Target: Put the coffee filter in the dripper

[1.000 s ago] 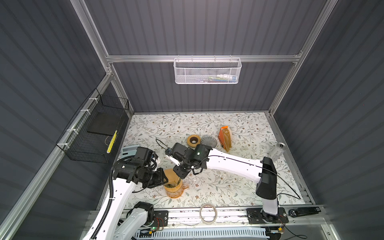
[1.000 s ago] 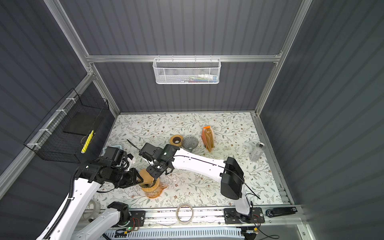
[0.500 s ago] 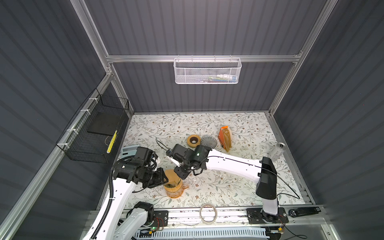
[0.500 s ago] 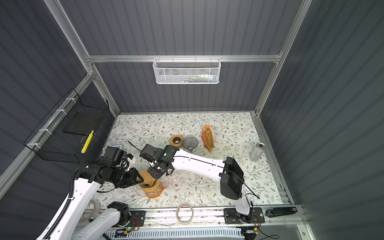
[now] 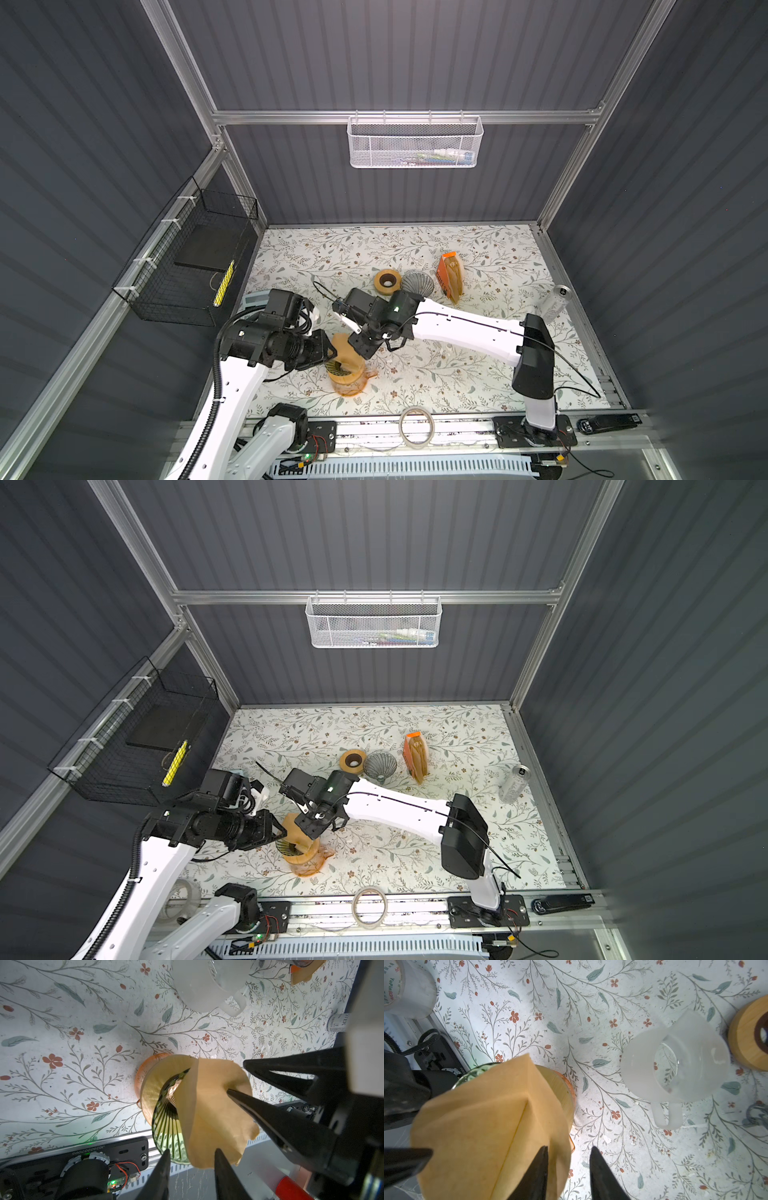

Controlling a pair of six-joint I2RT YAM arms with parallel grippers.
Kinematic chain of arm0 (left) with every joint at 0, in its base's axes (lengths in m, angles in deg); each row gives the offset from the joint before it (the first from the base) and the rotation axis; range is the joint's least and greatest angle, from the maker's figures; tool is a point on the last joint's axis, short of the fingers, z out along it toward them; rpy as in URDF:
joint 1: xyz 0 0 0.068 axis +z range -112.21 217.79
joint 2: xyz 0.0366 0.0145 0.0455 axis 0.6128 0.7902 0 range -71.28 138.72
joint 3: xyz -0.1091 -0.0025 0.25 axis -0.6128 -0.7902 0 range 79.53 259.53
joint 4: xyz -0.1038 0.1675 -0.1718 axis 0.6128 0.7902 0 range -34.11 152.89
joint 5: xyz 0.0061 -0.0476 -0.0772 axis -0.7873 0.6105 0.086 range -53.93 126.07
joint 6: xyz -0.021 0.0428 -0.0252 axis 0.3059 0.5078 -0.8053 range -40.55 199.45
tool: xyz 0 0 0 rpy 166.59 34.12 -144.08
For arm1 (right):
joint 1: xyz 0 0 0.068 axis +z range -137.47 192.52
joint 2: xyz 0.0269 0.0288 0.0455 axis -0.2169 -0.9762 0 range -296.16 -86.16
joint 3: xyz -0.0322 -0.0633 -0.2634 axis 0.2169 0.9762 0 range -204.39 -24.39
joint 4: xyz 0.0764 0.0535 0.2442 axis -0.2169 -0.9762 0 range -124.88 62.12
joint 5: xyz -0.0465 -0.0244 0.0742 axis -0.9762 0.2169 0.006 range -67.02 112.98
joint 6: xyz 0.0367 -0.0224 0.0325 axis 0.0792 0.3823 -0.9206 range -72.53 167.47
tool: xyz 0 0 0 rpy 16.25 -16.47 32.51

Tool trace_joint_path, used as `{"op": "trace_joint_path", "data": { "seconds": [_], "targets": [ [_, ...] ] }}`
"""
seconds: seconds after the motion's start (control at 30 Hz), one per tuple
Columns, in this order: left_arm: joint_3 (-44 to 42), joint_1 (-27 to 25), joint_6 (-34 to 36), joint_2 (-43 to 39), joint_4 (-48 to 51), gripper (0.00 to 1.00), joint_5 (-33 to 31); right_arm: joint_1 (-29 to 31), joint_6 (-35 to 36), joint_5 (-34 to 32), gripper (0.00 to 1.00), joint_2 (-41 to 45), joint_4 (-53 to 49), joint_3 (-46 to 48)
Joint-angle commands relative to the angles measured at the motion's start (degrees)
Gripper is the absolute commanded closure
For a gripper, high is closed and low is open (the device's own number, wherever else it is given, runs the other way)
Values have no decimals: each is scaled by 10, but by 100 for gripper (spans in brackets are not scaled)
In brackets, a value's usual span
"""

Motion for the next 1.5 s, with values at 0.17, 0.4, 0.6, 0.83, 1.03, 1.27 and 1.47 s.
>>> {"op": "trace_joint_path", "data": {
  "seconds": [0.17, 0.4, 0.6, 0.83, 1.03, 1.27, 1.47],
  "targets": [
    [-7, 0, -4, -2, 1, 68, -2, 6, -8, -5, 64, 36, -4, 0],
    [18, 0, -6, -5, 4, 71, -18, 9, -9, -4, 67, 40, -6, 2],
    [42, 0, -5, -1, 10, 72, -19, 10, -10, 1, 76, 36, 3, 9],
    [53, 0, -13, 8, -16, 75, 14, 10, -12, 12, 81, 25, 9, 11],
    [23, 0, -16, 16, -48, 78, 39, 10, -15, 17, 81, 23, 12, 11],
    [-14, 0, -11, 5, -38, 79, 39, 10, -18, 22, 82, 19, 15, 12],
    [-30, 0, -9, -11, -20, 79, 22, 10, -18, 25, 82, 16, 18, 12]
  ]
}}
